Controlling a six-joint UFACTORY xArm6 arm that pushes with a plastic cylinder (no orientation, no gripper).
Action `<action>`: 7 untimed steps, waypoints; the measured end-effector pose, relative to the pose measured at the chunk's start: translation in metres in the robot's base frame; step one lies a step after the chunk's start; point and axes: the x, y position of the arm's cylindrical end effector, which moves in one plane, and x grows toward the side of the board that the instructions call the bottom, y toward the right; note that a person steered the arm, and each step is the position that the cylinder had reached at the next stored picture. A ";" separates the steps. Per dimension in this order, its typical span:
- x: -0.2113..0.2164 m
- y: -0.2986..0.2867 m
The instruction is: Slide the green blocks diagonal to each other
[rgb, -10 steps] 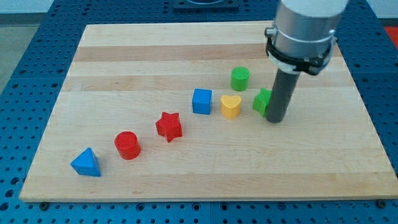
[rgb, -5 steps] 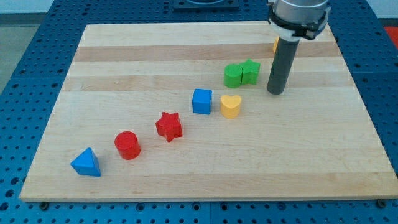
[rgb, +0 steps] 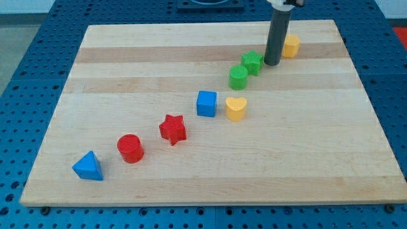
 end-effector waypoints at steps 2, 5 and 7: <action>-0.033 0.000; -0.034 -0.074; 0.017 -0.105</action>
